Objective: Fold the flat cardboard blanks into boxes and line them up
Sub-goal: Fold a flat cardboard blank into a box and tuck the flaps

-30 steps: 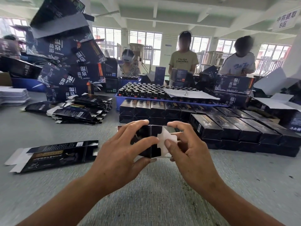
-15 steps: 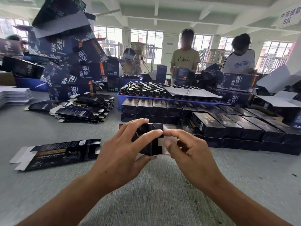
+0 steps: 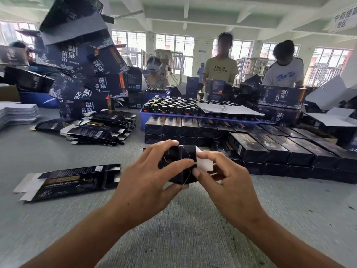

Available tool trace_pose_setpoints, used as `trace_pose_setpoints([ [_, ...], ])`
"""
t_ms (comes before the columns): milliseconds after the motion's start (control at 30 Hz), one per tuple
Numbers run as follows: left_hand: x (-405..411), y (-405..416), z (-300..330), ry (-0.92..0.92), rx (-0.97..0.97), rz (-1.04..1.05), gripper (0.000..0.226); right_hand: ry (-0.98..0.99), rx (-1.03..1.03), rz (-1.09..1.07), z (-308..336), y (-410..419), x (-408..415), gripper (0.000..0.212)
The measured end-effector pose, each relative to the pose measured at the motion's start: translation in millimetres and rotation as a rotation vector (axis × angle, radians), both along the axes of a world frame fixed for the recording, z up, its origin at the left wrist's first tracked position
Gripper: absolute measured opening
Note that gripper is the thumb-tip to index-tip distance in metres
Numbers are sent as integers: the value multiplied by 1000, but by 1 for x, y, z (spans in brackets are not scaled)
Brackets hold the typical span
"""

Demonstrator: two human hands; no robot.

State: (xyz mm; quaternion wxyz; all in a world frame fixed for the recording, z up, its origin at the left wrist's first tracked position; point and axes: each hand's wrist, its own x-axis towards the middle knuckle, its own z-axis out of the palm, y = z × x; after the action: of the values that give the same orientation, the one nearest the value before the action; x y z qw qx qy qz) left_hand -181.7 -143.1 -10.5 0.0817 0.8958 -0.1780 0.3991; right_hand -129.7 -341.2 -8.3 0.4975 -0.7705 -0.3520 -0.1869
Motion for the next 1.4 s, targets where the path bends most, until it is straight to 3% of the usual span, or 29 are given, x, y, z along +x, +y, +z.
trace_pose_setpoints([
  [267,0,-1,0,-15,27,12,49,51,91,5,-2,3,-2,42],
  [433,1,-1,-2,-43,-14,14,53,22,38,50,-2,2,-2,42],
  [700,-1,-7,-3,-40,-107,7,89,118,86,51,3,3,-4,27],
  [933,-1,-10,-5,-38,-107,24,89,275,153,88,5,3,-1,13],
  [1400,0,-12,-7,-30,-77,5,89,150,131,-70,0,6,-4,7],
])
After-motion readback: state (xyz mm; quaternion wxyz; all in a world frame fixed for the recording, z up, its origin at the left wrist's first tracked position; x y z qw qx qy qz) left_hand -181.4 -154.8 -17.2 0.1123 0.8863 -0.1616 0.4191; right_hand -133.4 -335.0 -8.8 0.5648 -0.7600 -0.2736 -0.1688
